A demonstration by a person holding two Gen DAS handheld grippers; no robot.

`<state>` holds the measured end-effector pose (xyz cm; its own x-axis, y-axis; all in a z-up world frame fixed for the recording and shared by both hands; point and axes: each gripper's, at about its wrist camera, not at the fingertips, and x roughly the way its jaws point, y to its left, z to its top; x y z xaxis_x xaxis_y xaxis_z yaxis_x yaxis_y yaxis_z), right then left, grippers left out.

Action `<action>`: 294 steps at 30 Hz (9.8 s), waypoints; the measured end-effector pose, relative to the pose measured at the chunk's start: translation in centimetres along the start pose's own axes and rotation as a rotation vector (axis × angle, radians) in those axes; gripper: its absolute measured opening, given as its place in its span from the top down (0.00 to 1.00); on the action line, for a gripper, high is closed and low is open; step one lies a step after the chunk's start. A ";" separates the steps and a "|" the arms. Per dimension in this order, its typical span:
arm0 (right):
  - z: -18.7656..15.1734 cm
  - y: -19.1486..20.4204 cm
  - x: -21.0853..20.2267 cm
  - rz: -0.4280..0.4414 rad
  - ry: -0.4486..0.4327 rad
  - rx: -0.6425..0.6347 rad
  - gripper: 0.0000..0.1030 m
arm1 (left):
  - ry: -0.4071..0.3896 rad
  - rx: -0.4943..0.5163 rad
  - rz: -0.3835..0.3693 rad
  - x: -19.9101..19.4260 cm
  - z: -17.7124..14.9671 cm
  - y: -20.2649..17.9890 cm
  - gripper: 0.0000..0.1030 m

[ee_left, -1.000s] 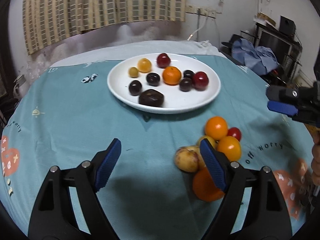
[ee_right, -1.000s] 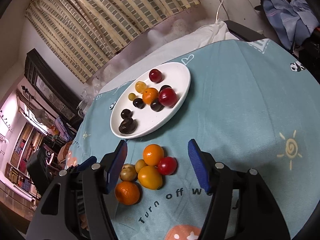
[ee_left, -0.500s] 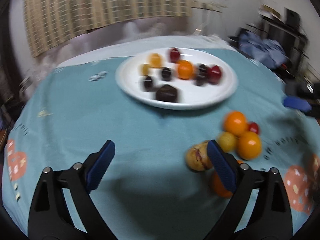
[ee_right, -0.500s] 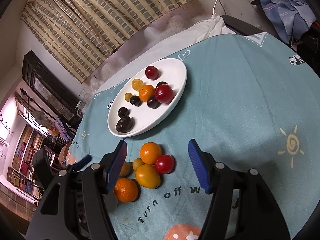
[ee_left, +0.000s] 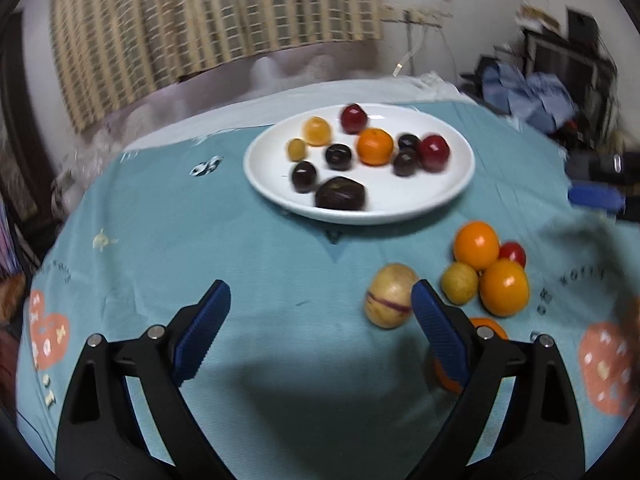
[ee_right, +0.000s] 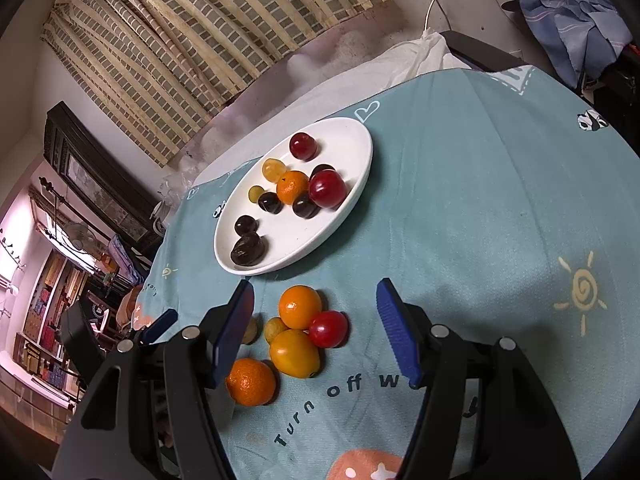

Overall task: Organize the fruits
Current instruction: 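Grasp the pale speckled potato-like fruit with the left gripper, then grasp a red cherry tomato with the right gripper while the left holds the potato, then place the potato and red tomato on the white plate with both grippers, then grasp a tangerine with the left gripper while the right reaches for an orange fruit, then place the tangerine on the plate with the left gripper while the right places the orange fruit, then grasp a small yellow fruit with the left gripper while the right grasps a tangerine, then place the yellow fruit and tangerine on the white plate with both grippers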

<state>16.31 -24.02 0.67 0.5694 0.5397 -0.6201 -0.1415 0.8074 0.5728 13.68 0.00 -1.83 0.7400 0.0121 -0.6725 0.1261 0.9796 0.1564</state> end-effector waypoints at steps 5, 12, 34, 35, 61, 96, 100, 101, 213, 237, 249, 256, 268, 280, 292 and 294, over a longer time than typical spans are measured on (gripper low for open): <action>-0.1 0.0 0.2 -0.006 0.007 -0.007 0.38 | -0.002 0.064 0.033 1.2 0.1 -1.4 0.10; -0.1 0.0 0.3 -0.004 0.005 -0.001 0.38 | 0.019 -0.005 0.054 1.2 0.2 1.1 0.10; -0.4 0.6 1.2 -0.023 0.021 -0.056 0.38 | 0.096 -0.052 -0.145 4.4 0.8 0.2 0.57; -0.5 0.8 1.5 -0.024 0.029 -0.066 0.38 | 0.103 -0.064 -0.153 4.6 0.8 0.4 0.58; -2.0 -1.4 5.5 0.053 0.195 0.022 0.62 | 0.108 -0.072 -0.108 3.9 0.1 1.1 0.60; -1.5 -1.0 4.0 0.040 0.097 0.024 0.73 | 0.014 -0.069 -0.031 1.9 0.5 0.9 0.60; -1.3 -0.4 3.6 0.018 0.065 -0.017 0.73 | -0.012 -0.064 -0.011 1.3 0.8 1.0 0.60; -1.2 -0.3 3.6 0.017 0.061 -0.020 0.73 | -0.016 -0.064 -0.012 1.2 0.8 1.0 0.60; 6.3 5.3 7.8 -0.014 0.005 -0.148 0.63 | -0.015 -0.025 -0.080 4.9 7.9 -0.3 0.56; 4.6 5.5 5.2 -0.022 -0.033 -0.169 0.42 | -0.051 -0.073 -0.086 3.0 6.1 0.3 0.31; 1.7 2.5 4.5 0.004 0.051 -0.076 0.42 | -0.053 0.135 -0.241 -0.7 0.9 -4.3 0.29; 1.3 2.9 4.8 0.012 0.074 -0.083 0.42 | 0.019 0.184 -0.306 1.6 0.5 -5.8 0.55; 0.9 2.7 5.6 0.008 0.104 -0.086 0.42 | 0.069 0.167 -0.339 2.8 0.7 -5.6 0.70; -1.4 3.5 8.8 -0.078 0.188 -0.186 0.43 | 0.048 0.131 -0.286 0.9 -0.3 -4.0 0.73; -1.4 3.9 8.7 -0.087 0.175 -0.226 0.64 | 0.041 0.101 -0.237 1.0 0.0 -3.2 0.73; -1.1 3.9 8.2 -0.075 0.160 -0.214 0.64 | 0.036 0.100 -0.229 0.9 0.1 -3.1 0.73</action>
<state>19.55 -16.20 -2.74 0.4518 0.4933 -0.7433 -0.2814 0.8695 0.4060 14.06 -3.01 -2.85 0.6613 -0.1988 -0.7233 0.3536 0.9330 0.0668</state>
